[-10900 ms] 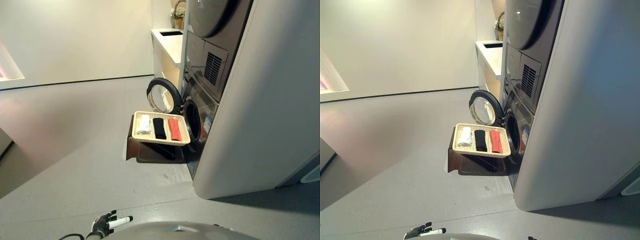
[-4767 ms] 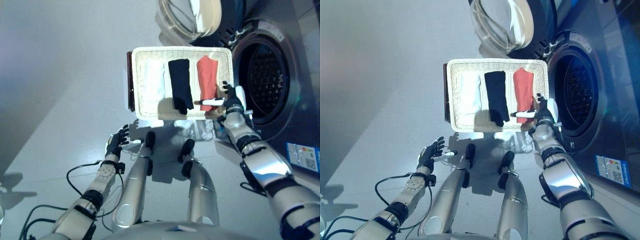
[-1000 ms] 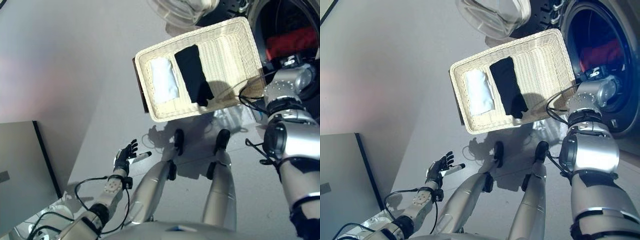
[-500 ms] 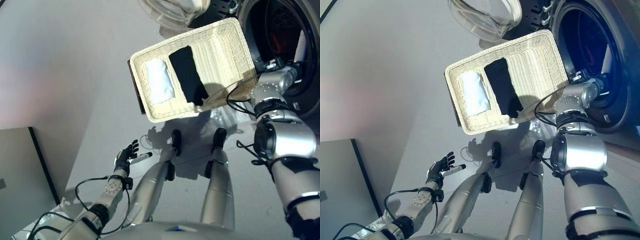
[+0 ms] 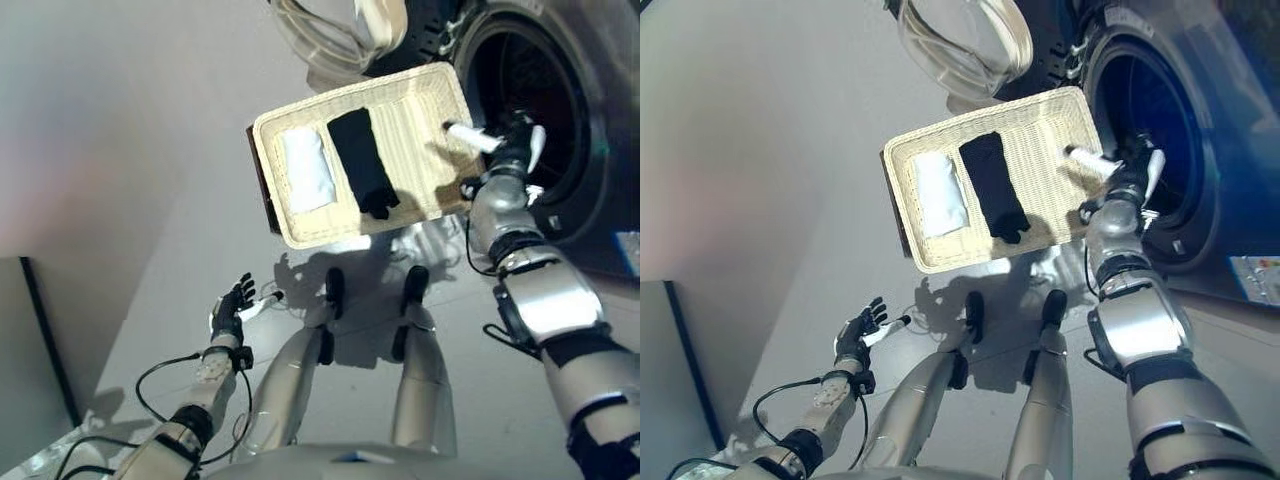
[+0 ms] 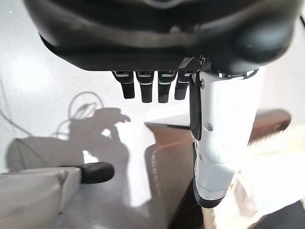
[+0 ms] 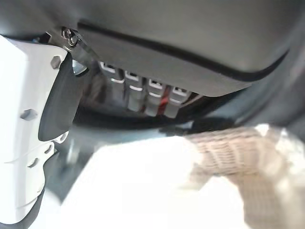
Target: Pick up the clothes and place them into the washing machine
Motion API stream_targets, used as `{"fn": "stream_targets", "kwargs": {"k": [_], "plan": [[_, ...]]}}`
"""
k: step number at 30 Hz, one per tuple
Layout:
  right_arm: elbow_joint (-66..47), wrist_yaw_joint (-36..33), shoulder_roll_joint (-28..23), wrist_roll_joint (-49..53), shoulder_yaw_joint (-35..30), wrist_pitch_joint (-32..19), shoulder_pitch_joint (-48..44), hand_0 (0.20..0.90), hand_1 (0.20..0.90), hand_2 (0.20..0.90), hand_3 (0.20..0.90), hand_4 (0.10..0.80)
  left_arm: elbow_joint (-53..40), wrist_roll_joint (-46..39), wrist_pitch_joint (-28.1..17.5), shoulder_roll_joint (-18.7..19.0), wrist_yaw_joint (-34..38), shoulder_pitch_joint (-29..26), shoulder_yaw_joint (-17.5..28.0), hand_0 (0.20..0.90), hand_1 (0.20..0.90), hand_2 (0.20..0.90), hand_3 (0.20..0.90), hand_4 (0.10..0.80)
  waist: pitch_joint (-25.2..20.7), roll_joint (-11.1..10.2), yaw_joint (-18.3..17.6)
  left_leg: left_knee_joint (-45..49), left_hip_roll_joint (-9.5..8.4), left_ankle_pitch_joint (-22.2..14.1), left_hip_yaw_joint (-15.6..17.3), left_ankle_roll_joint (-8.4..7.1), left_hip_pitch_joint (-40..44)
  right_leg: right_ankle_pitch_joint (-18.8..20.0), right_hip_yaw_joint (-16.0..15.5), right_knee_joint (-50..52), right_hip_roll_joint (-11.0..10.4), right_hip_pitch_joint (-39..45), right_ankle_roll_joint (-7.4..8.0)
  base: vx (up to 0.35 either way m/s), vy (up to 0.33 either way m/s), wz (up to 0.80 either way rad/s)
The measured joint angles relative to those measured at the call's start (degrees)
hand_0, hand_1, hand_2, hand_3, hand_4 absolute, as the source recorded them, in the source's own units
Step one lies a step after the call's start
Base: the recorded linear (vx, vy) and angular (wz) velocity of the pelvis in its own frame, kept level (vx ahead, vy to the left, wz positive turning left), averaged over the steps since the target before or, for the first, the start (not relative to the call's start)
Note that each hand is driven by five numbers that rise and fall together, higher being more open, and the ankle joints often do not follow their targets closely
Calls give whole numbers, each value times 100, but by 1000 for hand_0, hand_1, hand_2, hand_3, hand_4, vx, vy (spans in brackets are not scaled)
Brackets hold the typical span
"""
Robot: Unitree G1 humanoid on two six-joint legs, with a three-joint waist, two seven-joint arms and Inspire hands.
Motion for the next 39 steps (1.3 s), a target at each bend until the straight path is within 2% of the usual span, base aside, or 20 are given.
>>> {"fn": "stream_targets", "kwargs": {"k": [5, 7, 11, 15, 20, 23, 24, 30, 31, 33, 39], "plan": [[262, -88, 270, -855, 247, 263, 42, 900, 900, 900, 900, 800, -36, 0, -24, 29, 66, 98, 85, 900, 900, 900, 900, 800, 27, -148, 152, -9, 49, 69, -256, -111, -17, -47, -243, -43, -8, 118, -46, 1, -52, 20], [327, -101, 365, -905, 275, 310, 42, 900, 900, 900, 900, 800, -41, 0, -38, 33, 75, 142, 89, 900, 900, 900, 900, 800, 34, -162, 227, -11, 49, 90, -349, -140, -38, -62, -318, 14, -11, 121, -67, -5, -53, 21], [513, -120, 505, -905, 272, 333, 25, 900, 900, 900, 900, 800, -237, -3, -55, 47, 108, 137, 132, 900, 900, 900, 900, 800, 97, -245, 439, -15, 58, 166, -678, -240, -132, -172, -642, 173, -34, 117, -212, -9, -24, 36], [572, -245, 620, -1006, 274, 361, -76, 900, 900, 900, 900, 800, -691, 7, -57, 147, 119, 134, 146, 900, 900, 900, 900, 800, 282, -369, 573, 20, 57, 189, -867, -275, -173, -365, -849, 388, -85, 106, -242, -17, 9, 27], [896, -377, 619, -1242, 270, 562, -410, 900, 900, 900, 900, 800, -1285, 73, -86, 331, 234, 32, 164, 900, 900, 900, 900, 800, 480, -366, 696, 232, 18, 189, -988, -298, -519, -558, -975, 717, -167, -155, -279, -12, 15, 28], [1012, -485, 537, -1347, 276, 689, -558, 900, 900, 900, 900, 800, -1623, 154, -101, 376, 247, -13, 209, 900, 900, 900, 900, 800, 656, -272, 812, 384, -35, 155, -1026, -303, -665, -694, -1009, 953, -250, -270, -274, -4, 24, 20], [1036, -583, 531, -1380, 308, 703, -625, 900, 900, 900, 900, 800, -1743, 194, -104, 398, 302, -20, 218, 900, 900, 900, 900, 800, 688, -252, 831, 488, -60, 126, -1029, -303, -787, -741, -1024, 1088, -296, -398, -316, 1, 2, 19], [1244, -999, 311, -1946, 398, 1027, -929, 900, 900, 900, 900, 800, -1857, 232, -97, 401, 350, -133, 206, 900, 900, 900, 900, 800, 763, -157, 945, 701, -137, 125, -1037, -305, -1210, -924, -1078, 1480, -457, -810, -304, 4, 29, 18], [1245, -1000, 261, -2042, 400, 1066, -965, 568, 568, 568, 568, 563, -1857, 245, -96, 399, 362, -136, 204, 900, 900, 900, 900, 800, 774, -153, 943, 712, -144, 124, -1042, -304, -1250, -945, -1077, 1522, -478, -859, -299, 23, 23, 8], [1247, -1054, 147, -2214, 401, 1066, -1034, 200, 200, 200, 200, 300, -1870, 274, -95, 397, 437, -135, 192, 900, 900, 900, 900, 800, 779, -143, 941, 790, -146, 123, -1024, -303, -1392, -979, -1068, 1571, -493, -984, -291, 31, 28, 5], [1227, -1139, -3, -2321, 402, 1164, -1233, 200, 200, 200, 200, 300, -1842, 272, -88, 373, 528, -124, -1, 900, 900, 900, 900, 800, 806, -86, 948, 811, -146, 132, -1013, -316, -1513, -983, -1023, 1641, -494, -1147, -300, 17, 4, 1]]}}
